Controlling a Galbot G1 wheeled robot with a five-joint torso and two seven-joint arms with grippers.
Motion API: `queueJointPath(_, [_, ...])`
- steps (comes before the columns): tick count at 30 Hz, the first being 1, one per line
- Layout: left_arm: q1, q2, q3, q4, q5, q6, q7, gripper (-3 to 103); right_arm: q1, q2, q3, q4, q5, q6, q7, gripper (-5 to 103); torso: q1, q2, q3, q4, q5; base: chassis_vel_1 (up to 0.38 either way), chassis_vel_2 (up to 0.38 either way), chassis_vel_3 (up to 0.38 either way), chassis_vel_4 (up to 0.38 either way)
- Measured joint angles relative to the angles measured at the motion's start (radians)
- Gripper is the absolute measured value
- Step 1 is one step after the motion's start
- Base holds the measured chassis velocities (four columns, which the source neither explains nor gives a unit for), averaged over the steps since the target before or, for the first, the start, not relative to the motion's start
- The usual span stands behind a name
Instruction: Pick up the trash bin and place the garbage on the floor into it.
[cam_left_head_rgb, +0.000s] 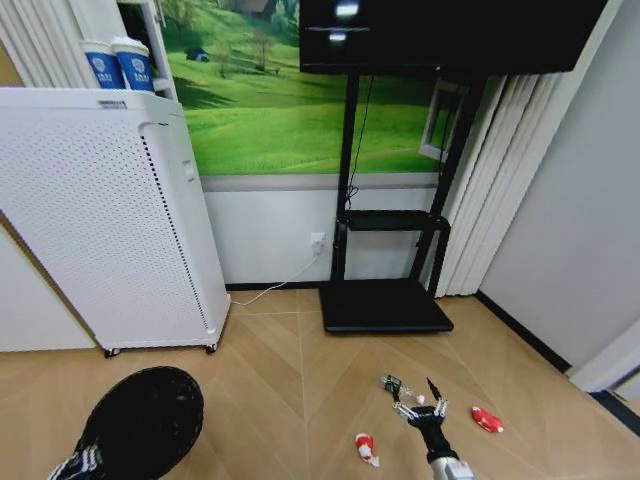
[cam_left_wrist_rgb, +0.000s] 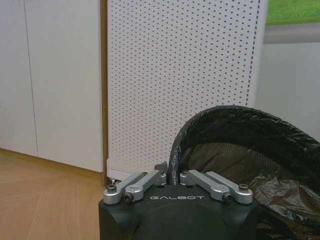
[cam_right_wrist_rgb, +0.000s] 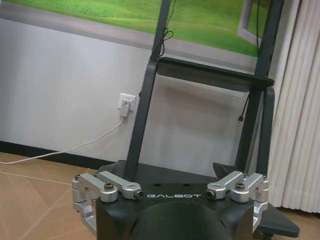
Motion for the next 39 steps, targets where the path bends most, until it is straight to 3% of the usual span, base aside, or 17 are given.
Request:
queueJointPath(17, [0.000, -0.004, -0.005, -0.010, -0.004, -0.023, 0.021, 6, 0.001, 0.002, -0.006, -0.044, 0.011, 0.032, -0.003, 100, 0.000, 0.000, 0.000, -0.0001, 0.0004, 0.264, 0.323, -0.264, -0.326])
queueJointPath(22, [-0.011, 0.017, 0.013, -0.035, -0.103, 0.011, 0.068, 6, 0.032, -0.004, 0.004, -0.103, 0.006, 0.020, -0.015, 100, 0.000, 0.000, 0.000, -0.0001, -0.0003, 0.293, 0.316, -0.273, -0.355])
queueJointPath(25, [-0.022, 0.025, 0.042, -0.083, -0.255, 0.085, 0.082, 6, 0.037, -0.011, 0.016, -0.156, 0.004, 0.005, -0.016, 100, 0.000, 0.000, 0.000, -0.0003, 0.0001, 0.169, 0.099, -0.112, -0.138])
queueJointPath(28, [-0.031, 0.025, 0.054, -0.100, -0.312, 0.124, 0.079, 6, 0.035, -0.014, 0.028, -0.189, 0.002, 0.015, -0.011, 100, 0.000, 0.000, 0.000, 0.0004, 0.0003, 0.062, 0.025, 0.032, -0.064])
queueJointPath(33, [-0.040, 0.024, 0.061, -0.103, -0.325, 0.140, 0.077, 6, 0.018, -0.015, 0.069, -0.242, 0.007, 0.034, 0.021, 100, 0.000, 0.000, 0.000, -0.0006, 0.0002, -0.053, -0.027, 0.034, 0.035])
queueJointPath(39, [-0.048, 0.024, 0.060, -0.088, -0.318, 0.140, 0.072, 6, 0.011, -0.016, 0.139, -0.308, 0.021, 0.069, 0.044, 100, 0.000, 0.000, 0.000, 0.0003, 0.0000, -0.026, -0.022, 0.014, 0.013])
